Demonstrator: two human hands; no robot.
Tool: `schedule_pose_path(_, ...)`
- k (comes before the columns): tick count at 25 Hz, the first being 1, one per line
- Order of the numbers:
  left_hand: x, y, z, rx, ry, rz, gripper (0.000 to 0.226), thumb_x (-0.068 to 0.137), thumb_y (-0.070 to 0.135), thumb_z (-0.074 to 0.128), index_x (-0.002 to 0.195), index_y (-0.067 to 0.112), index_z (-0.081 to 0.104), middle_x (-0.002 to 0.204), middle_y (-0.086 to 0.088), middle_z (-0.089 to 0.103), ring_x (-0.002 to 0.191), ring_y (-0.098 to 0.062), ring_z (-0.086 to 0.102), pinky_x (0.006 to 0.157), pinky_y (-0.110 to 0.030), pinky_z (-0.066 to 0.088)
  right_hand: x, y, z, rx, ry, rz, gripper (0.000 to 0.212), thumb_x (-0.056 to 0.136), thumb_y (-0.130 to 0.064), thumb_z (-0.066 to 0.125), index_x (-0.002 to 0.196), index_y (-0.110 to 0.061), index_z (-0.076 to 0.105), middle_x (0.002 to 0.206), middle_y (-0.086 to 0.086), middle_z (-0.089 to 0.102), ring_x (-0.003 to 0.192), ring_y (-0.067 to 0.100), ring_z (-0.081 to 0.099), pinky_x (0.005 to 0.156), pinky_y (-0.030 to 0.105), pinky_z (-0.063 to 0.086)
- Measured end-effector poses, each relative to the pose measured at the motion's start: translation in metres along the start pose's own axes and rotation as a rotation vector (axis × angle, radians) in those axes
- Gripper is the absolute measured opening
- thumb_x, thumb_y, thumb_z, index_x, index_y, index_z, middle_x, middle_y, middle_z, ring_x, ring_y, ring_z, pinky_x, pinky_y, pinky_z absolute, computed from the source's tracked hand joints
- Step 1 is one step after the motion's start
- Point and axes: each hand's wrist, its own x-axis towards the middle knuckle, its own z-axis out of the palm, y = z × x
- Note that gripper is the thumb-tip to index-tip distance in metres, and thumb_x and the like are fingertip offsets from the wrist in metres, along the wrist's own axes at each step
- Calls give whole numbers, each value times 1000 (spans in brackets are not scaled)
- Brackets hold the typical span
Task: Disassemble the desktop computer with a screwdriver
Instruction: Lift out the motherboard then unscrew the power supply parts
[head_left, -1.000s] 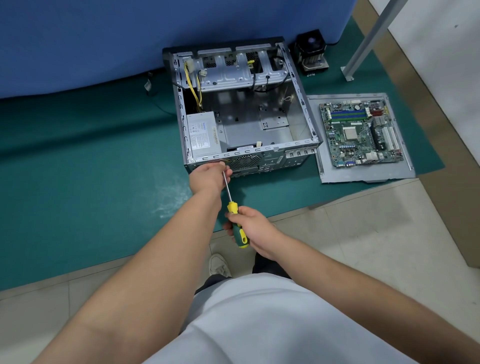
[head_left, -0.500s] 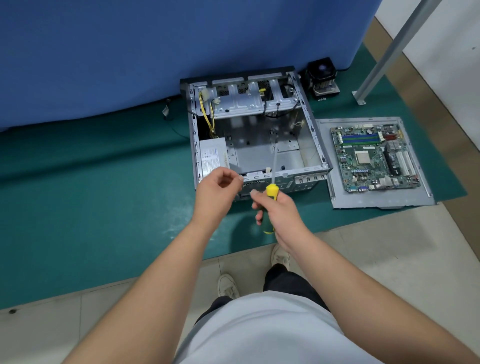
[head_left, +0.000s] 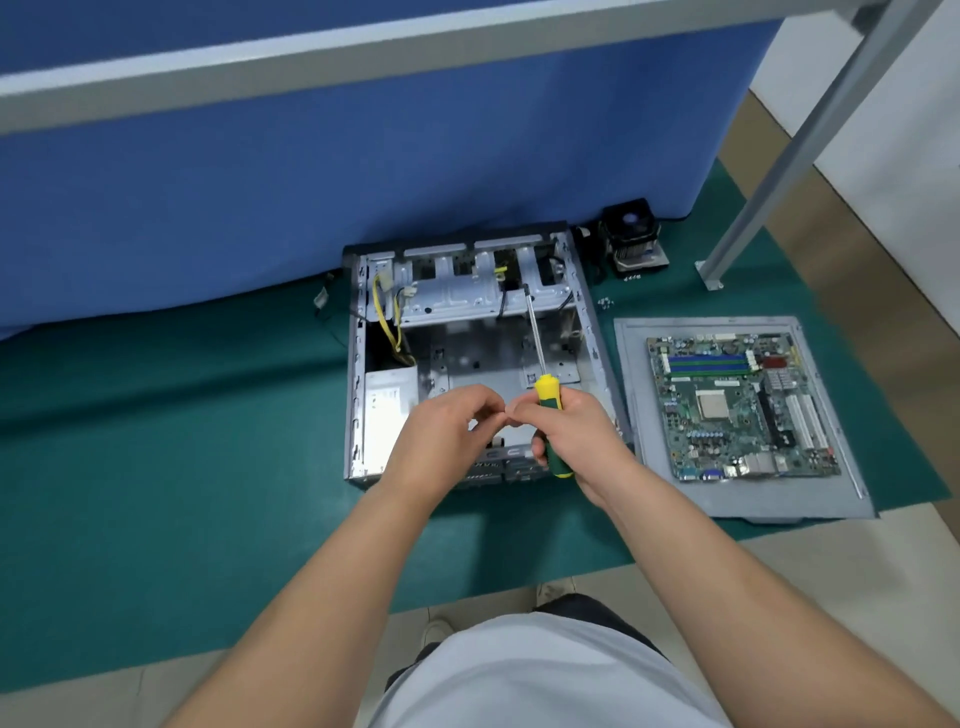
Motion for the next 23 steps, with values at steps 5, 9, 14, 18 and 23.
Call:
schedule_pose_path(5, 67, 24, 28, 85, -89, 93, 20, 94, 46, 68, 101, 27, 70, 94, 16, 70, 89, -3, 61, 76, -18, 48, 34, -18, -55, 38, 96, 18, 6, 85, -20, 76, 87, -15, 73, 82, 2, 75, 52, 17, 51, 47, 25, 44)
schedule_pose_path(9, 151, 22, 52, 247, -184, 184, 33, 100, 43, 59, 125, 22, 65, 123, 4, 67, 117, -18, 58, 97, -35, 48, 83, -34, -120, 65, 264, 20, 5, 89, -9, 70, 89, -14, 71, 77, 1, 72, 50, 14, 51, 48, 28, 46)
schedule_pose_path(14, 249, -13, 74, 519, -266, 39, 62, 99, 67, 37, 157, 47, 26, 171, 9, 10, 159, -21, -1, 127, -51, 5, 162, -42, -199, -135, 364, 55, 7, 91, -10, 66, 94, -7, 71, 84, 5, 74, 51, 10, 52, 49, 27, 47)
schedule_pose_path(18, 258, -44, 94, 606, -240, 0, 69, 92, 83, 11, 156, 58, 12, 169, 19, -13, 156, -13, -20, 125, -50, -13, 231, -30, -228, -266, 432, 71, 8, 92, -13, 64, 89, -12, 71, 87, 5, 77, 52, 12, 56, 54, 31, 48)
schedule_pose_path(23, 257, -65, 107, 562, -29, 83, 64, 91, 82, 32, 147, 52, 44, 169, 23, 8, 158, -13, 3, 125, -53, 3, 317, -7, -240, -345, 566, 125, 13, 91, -23, 61, 84, -13, 66, 75, 8, 70, 66, 24, 70, 62, 39, 56)
